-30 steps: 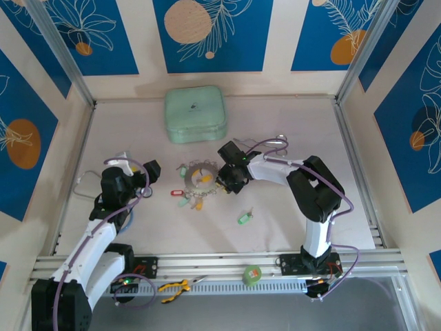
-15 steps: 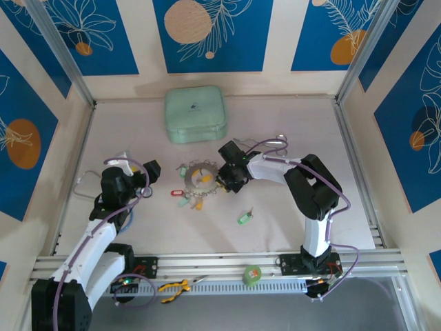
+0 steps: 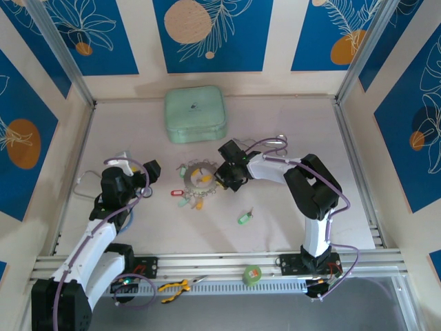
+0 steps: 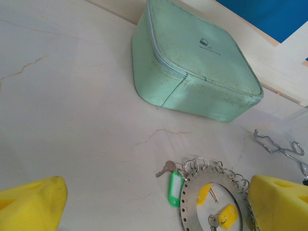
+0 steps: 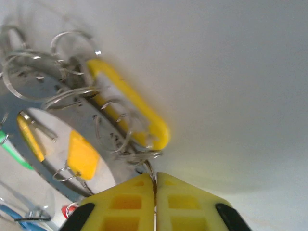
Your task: Put the keys on the keyring
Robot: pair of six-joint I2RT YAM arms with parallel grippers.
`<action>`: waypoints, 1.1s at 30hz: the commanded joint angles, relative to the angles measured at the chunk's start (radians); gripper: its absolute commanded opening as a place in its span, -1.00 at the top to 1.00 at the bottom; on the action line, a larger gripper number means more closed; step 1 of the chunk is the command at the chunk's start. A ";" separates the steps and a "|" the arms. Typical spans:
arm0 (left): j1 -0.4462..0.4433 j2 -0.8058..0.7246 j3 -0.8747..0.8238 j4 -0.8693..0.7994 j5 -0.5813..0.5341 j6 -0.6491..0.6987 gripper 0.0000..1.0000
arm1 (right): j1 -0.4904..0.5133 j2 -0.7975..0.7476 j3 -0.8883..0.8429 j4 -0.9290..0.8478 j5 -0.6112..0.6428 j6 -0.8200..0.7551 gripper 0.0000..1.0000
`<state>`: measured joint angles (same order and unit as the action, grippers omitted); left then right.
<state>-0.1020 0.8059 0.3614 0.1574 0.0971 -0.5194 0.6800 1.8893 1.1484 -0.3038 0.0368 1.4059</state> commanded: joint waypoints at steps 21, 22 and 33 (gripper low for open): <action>-0.057 -0.053 -0.006 0.100 0.150 0.160 -0.69 | -0.020 -0.245 0.024 -0.095 -0.172 -0.399 1.00; -0.080 -0.049 -0.018 0.137 0.155 0.182 -0.65 | -0.031 -0.254 0.017 -0.074 -0.214 -0.353 1.00; -0.411 0.148 -0.049 0.403 0.198 0.779 -0.09 | -0.065 -0.314 0.009 -0.080 -0.435 -0.008 1.00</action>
<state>-0.4820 0.9081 0.3157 0.4400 0.2386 0.0032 0.6113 1.6203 1.1492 -0.3573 -0.3058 1.2926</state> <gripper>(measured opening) 0.562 0.048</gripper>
